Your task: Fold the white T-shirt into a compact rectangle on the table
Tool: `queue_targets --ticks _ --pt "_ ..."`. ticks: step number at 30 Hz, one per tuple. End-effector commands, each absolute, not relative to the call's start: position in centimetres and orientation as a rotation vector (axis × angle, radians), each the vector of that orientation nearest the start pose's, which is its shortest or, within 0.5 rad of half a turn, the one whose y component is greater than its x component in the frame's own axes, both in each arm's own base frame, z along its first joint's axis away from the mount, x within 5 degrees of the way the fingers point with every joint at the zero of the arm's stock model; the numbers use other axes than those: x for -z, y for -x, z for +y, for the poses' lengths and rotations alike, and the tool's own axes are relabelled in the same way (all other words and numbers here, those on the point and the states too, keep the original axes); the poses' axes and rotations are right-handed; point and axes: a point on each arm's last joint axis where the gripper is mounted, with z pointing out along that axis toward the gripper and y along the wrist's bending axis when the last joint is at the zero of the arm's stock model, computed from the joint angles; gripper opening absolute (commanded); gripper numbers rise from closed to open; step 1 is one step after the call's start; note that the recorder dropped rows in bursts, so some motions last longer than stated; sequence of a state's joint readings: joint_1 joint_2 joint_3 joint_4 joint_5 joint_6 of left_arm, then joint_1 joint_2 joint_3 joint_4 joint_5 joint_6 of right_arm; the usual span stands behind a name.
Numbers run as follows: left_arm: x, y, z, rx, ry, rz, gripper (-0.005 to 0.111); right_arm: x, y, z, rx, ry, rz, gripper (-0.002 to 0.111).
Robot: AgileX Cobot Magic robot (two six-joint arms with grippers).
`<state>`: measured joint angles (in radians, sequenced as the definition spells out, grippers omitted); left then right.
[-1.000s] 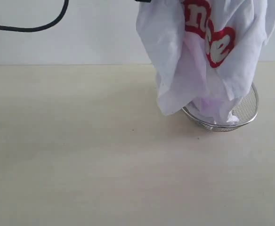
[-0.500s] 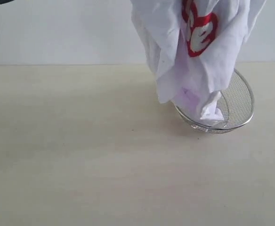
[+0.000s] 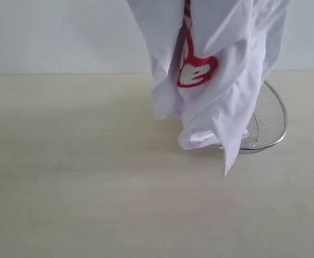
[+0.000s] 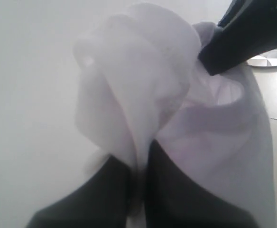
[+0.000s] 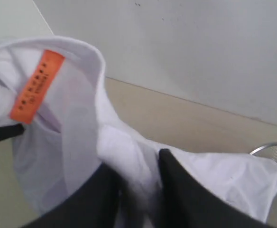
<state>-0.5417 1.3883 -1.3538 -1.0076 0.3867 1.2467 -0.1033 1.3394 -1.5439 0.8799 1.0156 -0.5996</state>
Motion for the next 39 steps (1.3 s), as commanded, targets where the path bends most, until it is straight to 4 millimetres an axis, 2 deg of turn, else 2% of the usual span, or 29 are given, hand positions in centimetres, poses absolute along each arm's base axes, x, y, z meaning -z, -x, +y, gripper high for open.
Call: queue_targets --ticks 1,2,7,11,18,22,23,26,27,30,32,39 --pt "-43.9 -25.2 -18.7 0.487 -0.893 1.472 0.005 -45.7 -28.0 2.5 -0.598 0.301 2.044 0.066" --pt "-43.9 -25.2 -18.7 0.487 -0.9 1.472 0.005 -45.4 -28.4 2.2 -0.573 0.28 2.059 0.071" --pt "-43.9 -25.1 -18.5 0.462 -0.919 1.47 0.005 -44.8 -29.0 1.4 -0.458 0.228 2.099 0.061" --pt "-44.0 -24.8 -18.4 0.449 -0.938 1.471 0.005 -43.3 -30.3 0.3 -0.354 0.16 2.177 0.059" --pt "-44.1 -24.7 -18.3 0.456 -0.927 1.485 0.005 -37.1 -35.4 -0.9 -0.322 0.072 2.383 0.059" --pt "-44.1 -24.7 -18.3 0.464 -0.923 1.49 0.005 -33.3 -37.6 -2.1 -0.221 0.004 2.507 0.059" --pt "-44.0 -24.7 -18.3 0.469 -0.921 1.493 0.005 -31.5 -38.4 -2.7 -0.16 -0.021 2.563 0.059" --pt "-44.0 -24.7 -18.3 0.469 -0.921 1.493 0.005 -28.7 -39.7 -2.9 -0.165 -0.031 2.628 0.059" --pt "-44.0 -24.7 -18.3 0.469 -0.921 1.493 0.005 -27.2 -40.3 -3.1 -0.142 -0.026 2.66 0.059" --pt "-44.0 -24.7 -18.3 0.47 -0.924 1.494 0.005 -25.2 -41.0 -4.9 -0.125 -0.097 2.694 0.059" --pt "-44.0 -24.6 -18.3 0.473 -0.927 1.495 0.005 -23.6 -41.2 -6.7 -0.157 -0.183 2.724 0.059" --pt "-44.0 -24.6 -18.3 0.475 -0.93 1.496 0.005 -19.6 -42.5 -6.8 -0.264 -0.193 2.766 0.059"
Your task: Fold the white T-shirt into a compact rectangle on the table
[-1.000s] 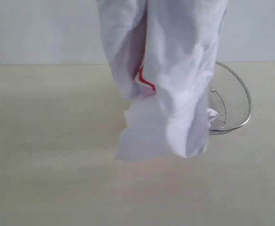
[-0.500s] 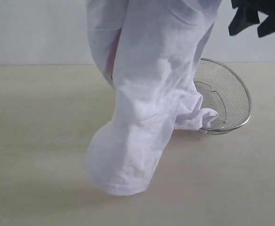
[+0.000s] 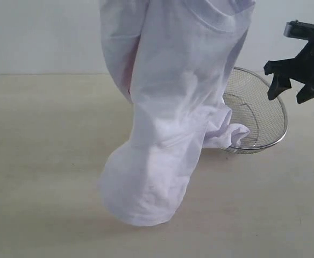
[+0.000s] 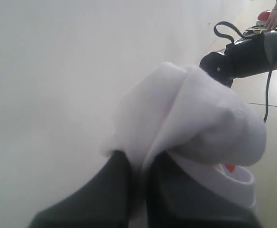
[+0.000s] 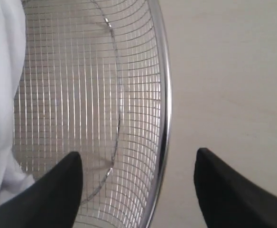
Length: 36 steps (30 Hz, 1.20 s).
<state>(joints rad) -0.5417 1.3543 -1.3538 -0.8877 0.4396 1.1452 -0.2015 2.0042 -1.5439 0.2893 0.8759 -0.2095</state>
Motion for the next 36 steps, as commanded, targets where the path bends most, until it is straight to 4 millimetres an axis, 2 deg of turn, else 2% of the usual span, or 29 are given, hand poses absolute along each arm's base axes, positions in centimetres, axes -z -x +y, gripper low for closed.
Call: queue_targets --ticks 1,5,7,11,12,13,17,23,29,36 --pt "-44.0 -24.6 -18.3 0.475 -0.93 1.496 0.005 -18.6 -42.7 -6.9 -0.267 -0.195 2.783 0.059" --pt "-44.0 -24.6 -18.3 0.475 -0.93 1.496 0.005 -17.5 -42.9 -6.8 -0.287 -0.211 2.795 0.058" --pt "-44.0 -24.6 -18.3 0.475 -0.93 1.496 0.005 -17.0 -43.1 -6.7 -0.311 -0.203 2.793 0.049" --pt "-44.0 -24.6 -18.3 0.475 -0.93 1.496 0.005 -16.7 -43.2 -6.7 -0.318 -0.205 2.788 0.017" --pt "-44.0 -24.6 -18.3 0.473 -0.927 1.495 0.005 -16.7 -43.2 -6.7 -0.316 -0.204 2.788 0.005" --pt "-44.0 -24.7 -18.3 0.47 -0.923 1.494 0.005 -16.7 -43.3 -6.8 -0.306 -0.2 2.784 0.0" --pt "-44.4 -24.5 -18.1 0.452 -0.912 1.476 0.005 -16.7 -43.3 -7.2 -0.258 -0.224 2.784 0.0" --pt "-45.5 -23.7 -17.4 0.427 -0.895 1.43 0.005 -16.6 -43.0 -8.7 -0.018 -0.253 2.805 0.0" --pt "-46.1 -23.1 -16.9 0.4 -0.9 1.404 0.005 -17.0 -42.7 -10.4 0.0 -0.343 2.776 0.0" --pt "-46.0 -23.2 -16.8 0.379 -0.901 1.421 0.005 -18.7 -41.6 -14.0 0.039 -0.456 2.705 0.0"
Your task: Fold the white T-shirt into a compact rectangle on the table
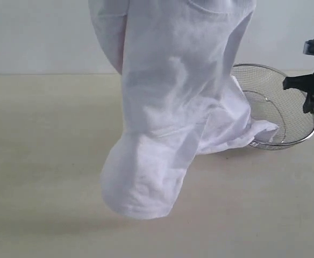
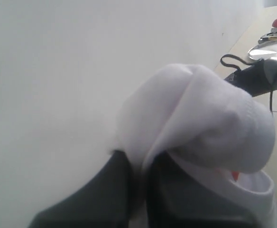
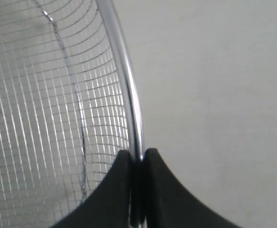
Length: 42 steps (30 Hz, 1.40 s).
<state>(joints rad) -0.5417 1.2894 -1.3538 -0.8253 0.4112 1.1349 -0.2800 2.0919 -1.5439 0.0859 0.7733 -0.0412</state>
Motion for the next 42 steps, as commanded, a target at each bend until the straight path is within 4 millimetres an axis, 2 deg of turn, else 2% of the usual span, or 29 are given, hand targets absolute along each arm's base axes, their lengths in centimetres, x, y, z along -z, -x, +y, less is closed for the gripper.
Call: queue_targets --ticks 1,5,11,16,22,25,27,29,31,34,36,40,42 --pt "-46.0 -23.2 -16.8 0.38 -0.9 1.422 0.005 -18.8 -41.4 -14.6 0.043 -0.474 2.7 0.0" --pt "-46.0 -23.2 -16.8 0.382 -0.897 1.422 0.005 -18.9 -40.9 -15.8 0.079 -0.482 2.711 0.0" --pt "-46.4 -22.8 -16.5 0.369 -0.895 1.414 0.005 -18.9 -41.0 -15.9 0.102 -0.468 2.696 0.0" --pt "-47.4 -21.8 -15.4 0.334 -0.877 1.392 0.005 -19.0 -41.0 -16.1 0.128 -0.45 2.69 0.0" --pt "-47.6 -22.1 -13.8 0.319 -0.833 1.429 0.005 -19.0 -41.1 -16.2 0.143 -0.401 2.69 0.001" --pt "-47.5 -22.2 -13.7 0.324 -0.834 1.442 0.005 -19.0 -41.1 -16.2 0.144 -0.399 2.69 0.012" --pt "-47.5 -22.2 -13.7 0.325 -0.829 1.44 0.005 -19.0 -41.0 -16.2 0.143 -0.399 2.692 0.032" --pt "-47.6 -22.2 -13.7 0.337 -0.814 1.437 0.005 -19.0 -41.0 -16.1 0.143 -0.39 2.7 0.057" --pt "-47.7 -22.2 -13.7 0.34 -0.811 1.434 0.005 -19.0 -40.9 -16.1 0.139 -0.401 2.707 0.071" --pt "-47.6 -22.2 -13.8 0.341 -0.813 1.437 0.005 -19.4 -40.8 -16.0 0.104 -0.526 2.677 0.066" --pt "-47.6 -22.2 -13.8 0.341 -0.813 1.437 0.005 -20.3 -40.7 -16.0 0.109 -0.521 2.653 0.061" --pt "-47.5 -22.4 -13.9 0.342 -0.815 1.443 0.005 -23.5 -40.4 -15.4 0.066 -0.507 2.561 0.061" --pt "-47.4 -22.5 -13.9 0.342 -0.815 1.445 0.005 -25.1 -40.2 -14.7 -0.023 -0.505 2.513 0.061"
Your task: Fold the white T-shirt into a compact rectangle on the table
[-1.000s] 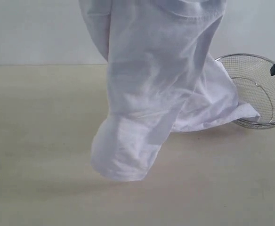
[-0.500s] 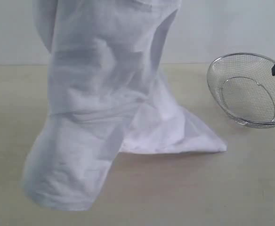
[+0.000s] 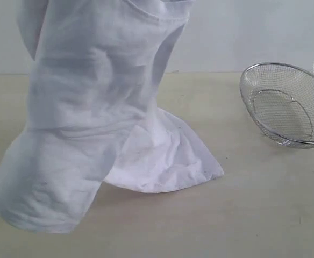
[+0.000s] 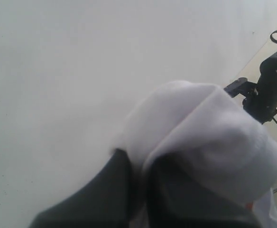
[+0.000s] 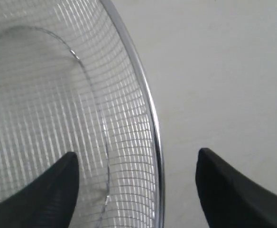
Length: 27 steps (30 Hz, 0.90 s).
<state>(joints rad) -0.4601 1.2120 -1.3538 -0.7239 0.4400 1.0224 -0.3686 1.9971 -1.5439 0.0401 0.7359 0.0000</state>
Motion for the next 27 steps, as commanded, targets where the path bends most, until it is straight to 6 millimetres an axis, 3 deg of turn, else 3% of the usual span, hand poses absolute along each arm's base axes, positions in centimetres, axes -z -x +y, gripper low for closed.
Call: queue_targets --ticks 1,3,6,10,13,20,22,27 --pt "-47.4 -22.5 -13.9 0.343 -0.816 1.446 0.005 -26.1 -40.1 -13.8 -0.137 -0.499 2.479 0.061" --pt "-47.3 -22.6 -13.9 0.343 -0.817 1.449 0.005 -27.7 -40.0 -12.1 -0.356 -0.429 2.437 0.061" --pt "-47.3 -22.6 -13.9 0.342 -0.815 1.448 0.005 -29.8 -39.4 -8.3 -0.729 -0.152 2.377 0.06" --pt "-47.3 -22.6 -13.9 0.349 -0.808 1.452 0.005 -31.4 -37.9 -4.8 -1.083 0.194 2.135 0.05" --pt "-47.3 -22.6 -13.9 0.359 -0.799 1.458 0.005 -30.3 -36.8 -4.2 -1.103 0.258 2.027 0.046" --pt "-47.3 -22.6 -13.9 0.368 -0.791 1.463 0.005 -25.5 -33.5 -1.6 -1.11 0.374 1.911 0.046" --pt "-47.3 -22.6 -13.9 0.37 -0.789 1.464 0.005 -25.0 -33.2 -0.8 -1.144 0.356 1.9 0.046" --pt "-47.2 -22.8 -14.0 0.373 -0.786 1.47 0.005 -25.2 -32.9 3.1 -1.204 0.501 1.899 0.046"
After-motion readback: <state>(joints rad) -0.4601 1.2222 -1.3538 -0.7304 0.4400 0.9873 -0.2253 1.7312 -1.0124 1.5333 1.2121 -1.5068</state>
